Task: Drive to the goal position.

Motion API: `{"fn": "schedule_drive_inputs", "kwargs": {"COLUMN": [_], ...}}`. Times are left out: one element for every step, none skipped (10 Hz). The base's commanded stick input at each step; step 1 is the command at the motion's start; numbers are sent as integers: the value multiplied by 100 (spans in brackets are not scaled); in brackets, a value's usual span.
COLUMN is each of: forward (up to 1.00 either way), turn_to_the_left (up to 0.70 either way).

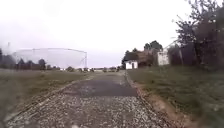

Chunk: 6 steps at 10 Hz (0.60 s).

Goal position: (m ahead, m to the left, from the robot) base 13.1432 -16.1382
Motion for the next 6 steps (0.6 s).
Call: {"fn": "schedule_drive_inputs", "kwargs": {"forward": [70, 70, 70, 70, 70, 70], "turn_to_the_left": [-13, -13, -12, 0, 0, 0]}}
